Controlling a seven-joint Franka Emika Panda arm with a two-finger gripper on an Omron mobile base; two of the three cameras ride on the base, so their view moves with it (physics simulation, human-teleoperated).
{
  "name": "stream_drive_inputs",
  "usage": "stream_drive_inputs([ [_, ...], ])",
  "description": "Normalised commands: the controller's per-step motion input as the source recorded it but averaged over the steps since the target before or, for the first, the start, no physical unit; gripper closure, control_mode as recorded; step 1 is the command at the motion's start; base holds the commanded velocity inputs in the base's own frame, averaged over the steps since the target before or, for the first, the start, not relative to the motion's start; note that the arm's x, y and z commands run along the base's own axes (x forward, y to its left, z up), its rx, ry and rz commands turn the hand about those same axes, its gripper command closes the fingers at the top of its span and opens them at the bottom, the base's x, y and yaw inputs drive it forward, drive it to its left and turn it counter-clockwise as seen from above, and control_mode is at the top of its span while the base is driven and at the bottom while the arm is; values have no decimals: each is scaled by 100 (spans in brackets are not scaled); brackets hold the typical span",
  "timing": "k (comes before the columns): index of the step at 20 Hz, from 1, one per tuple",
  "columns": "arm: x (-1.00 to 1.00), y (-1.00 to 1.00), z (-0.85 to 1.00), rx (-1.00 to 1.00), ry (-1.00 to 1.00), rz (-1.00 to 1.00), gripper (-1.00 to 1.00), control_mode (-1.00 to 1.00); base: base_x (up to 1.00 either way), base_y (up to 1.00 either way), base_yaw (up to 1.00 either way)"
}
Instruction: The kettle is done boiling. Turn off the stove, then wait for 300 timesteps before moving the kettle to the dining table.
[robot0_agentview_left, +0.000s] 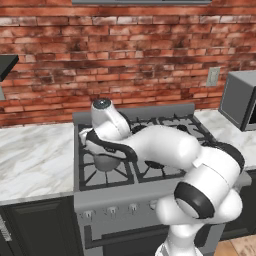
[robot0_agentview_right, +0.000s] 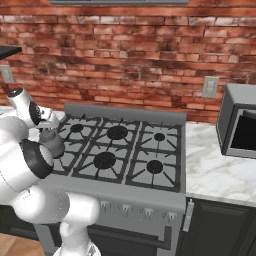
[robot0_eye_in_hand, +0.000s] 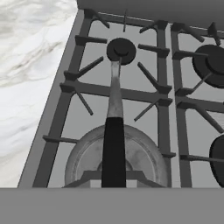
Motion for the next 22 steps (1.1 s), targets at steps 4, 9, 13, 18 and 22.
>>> stream_drive_inputs([
  [4, -45, 0, 40, 0, -23, 0, 100, -100, 0, 0, 0],
  [9, -45, -9, 37, 4, -16, 0, 100, -100, 0, 0, 0],
  [13, -46, -26, 38, 10, -10, 0, 100, -100, 0, 0, 0],
  [18, -37, -31, 40, 11, -4, 0, 100, -100, 0, 0, 0],
  [22, -33, -28, 37, 10, 0, -5, 100, -100, 0, 0, 0],
])
